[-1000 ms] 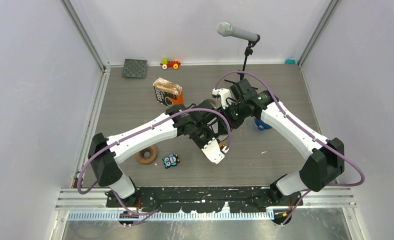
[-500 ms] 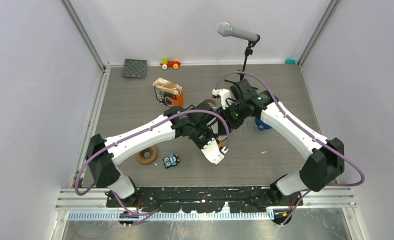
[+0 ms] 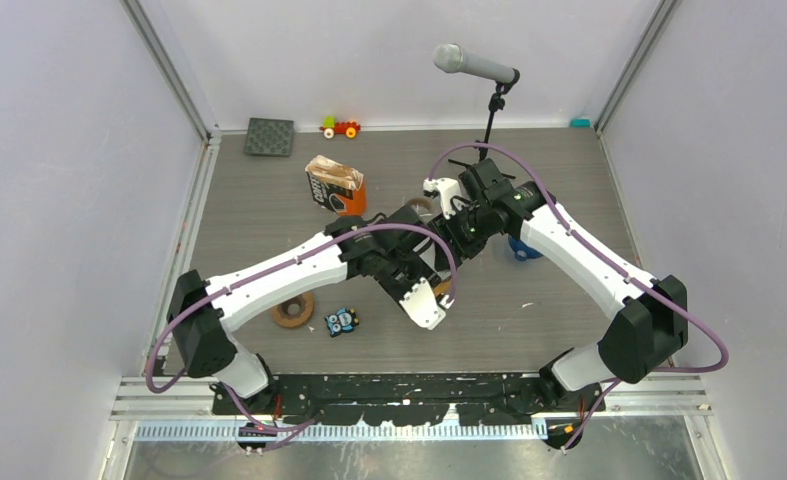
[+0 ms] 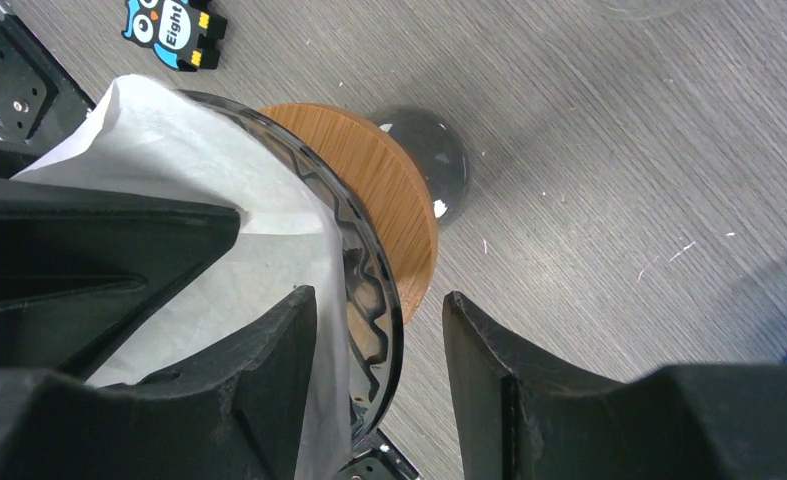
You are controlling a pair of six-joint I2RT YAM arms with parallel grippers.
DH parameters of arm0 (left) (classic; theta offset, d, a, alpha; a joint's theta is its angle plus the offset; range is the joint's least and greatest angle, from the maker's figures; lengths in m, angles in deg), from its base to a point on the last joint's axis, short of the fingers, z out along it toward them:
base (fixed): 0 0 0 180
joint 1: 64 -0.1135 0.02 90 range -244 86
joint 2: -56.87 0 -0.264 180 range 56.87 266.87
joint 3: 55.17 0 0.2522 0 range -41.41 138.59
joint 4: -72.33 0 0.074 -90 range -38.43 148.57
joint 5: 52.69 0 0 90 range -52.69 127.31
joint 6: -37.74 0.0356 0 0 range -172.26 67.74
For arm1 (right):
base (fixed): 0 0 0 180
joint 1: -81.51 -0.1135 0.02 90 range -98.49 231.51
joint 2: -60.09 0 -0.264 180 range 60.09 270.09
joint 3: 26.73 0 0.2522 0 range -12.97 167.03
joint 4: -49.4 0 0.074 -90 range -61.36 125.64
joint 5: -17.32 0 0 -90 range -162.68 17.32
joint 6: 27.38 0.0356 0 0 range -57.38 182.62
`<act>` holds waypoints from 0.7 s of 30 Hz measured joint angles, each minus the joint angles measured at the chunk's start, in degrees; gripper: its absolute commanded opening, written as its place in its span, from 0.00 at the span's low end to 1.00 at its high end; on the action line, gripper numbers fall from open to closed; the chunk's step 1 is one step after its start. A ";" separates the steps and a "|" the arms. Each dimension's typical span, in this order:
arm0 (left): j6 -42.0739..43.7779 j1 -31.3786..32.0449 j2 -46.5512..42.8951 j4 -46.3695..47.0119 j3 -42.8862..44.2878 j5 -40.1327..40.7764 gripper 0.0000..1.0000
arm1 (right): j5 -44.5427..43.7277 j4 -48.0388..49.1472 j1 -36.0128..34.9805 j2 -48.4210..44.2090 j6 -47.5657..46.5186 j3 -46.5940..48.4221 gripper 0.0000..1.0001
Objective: Place the coffee filter in the dripper
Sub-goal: Place the coffee filter in the coffee dripper.
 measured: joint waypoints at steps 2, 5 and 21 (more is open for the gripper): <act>-0.39 0.00 0.00 -0.46 -0.07 0.44 0.57 | 0.00 -0.04 0.00 0.00 0.02 0.00 0.54; -1.16 0.00 -0.28 -1.27 -0.11 0.96 0.62 | 0.00 -0.04 0.00 0.00 0.02 0.00 0.54; -6.69 0.00 -4.66 -2.25 0.09 1.09 0.68 | 0.04 -1.77 0.00 -0.02 -1.05 2.78 0.70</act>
